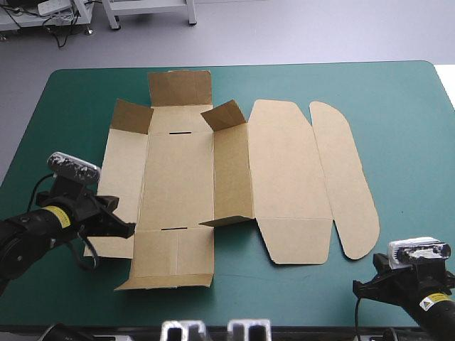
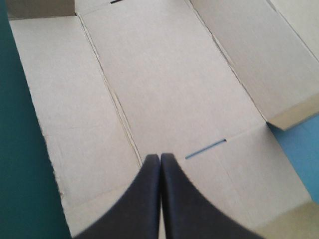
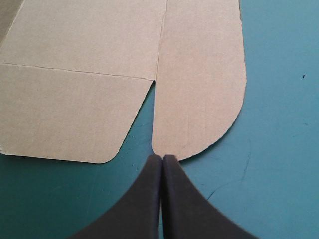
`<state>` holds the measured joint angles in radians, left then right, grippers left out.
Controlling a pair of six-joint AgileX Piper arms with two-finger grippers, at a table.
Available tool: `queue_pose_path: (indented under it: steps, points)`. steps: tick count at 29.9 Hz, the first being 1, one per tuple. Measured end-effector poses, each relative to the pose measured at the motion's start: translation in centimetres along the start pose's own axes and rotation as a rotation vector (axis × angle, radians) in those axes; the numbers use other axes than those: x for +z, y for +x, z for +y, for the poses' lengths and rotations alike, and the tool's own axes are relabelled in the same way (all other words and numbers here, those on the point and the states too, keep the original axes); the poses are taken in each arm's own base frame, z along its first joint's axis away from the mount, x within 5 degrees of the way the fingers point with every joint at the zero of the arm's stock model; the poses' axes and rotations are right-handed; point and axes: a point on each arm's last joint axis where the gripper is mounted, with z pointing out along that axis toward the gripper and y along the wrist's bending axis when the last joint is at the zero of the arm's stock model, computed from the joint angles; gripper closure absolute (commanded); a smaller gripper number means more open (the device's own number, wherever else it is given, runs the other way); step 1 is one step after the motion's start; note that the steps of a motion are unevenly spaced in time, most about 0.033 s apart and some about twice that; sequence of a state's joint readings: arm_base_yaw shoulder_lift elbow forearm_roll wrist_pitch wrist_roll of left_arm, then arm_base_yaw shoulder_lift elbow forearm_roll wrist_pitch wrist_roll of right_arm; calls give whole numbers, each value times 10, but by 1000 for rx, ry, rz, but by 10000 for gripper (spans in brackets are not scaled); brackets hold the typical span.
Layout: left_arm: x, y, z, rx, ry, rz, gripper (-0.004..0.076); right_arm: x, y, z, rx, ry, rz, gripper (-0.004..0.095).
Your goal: Fold the box
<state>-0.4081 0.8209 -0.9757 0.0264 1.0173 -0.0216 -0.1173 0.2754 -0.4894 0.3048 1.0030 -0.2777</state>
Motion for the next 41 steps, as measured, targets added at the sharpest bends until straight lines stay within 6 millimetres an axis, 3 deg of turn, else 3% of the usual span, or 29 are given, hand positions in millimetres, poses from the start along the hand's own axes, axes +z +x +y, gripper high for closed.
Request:
queue_pose_path:
  steps: [7,16,22,29,34,38,41]
  points:
    - [26,-22,17,-80,-136,-4,717,0,0,0,0,0,0,928]
    - [18,-50,97,-262,-363,6,712,0,0,0,0,0,0,928]
    - [28,-29,154,-479,-318,131,712,0,0,0,0,0,0,928]
    - [62,-9,174,-564,-212,335,692,0,0,0,0,0,0,928]
    - [69,-5,176,-517,-168,392,555,0,0,0,0,0,0,928]
    - [73,-5,177,-492,-146,400,304,0,0,0,0,0,0,928]
    - [78,-4,177,-487,-121,406,166,0,0,0,0,0,0,928]
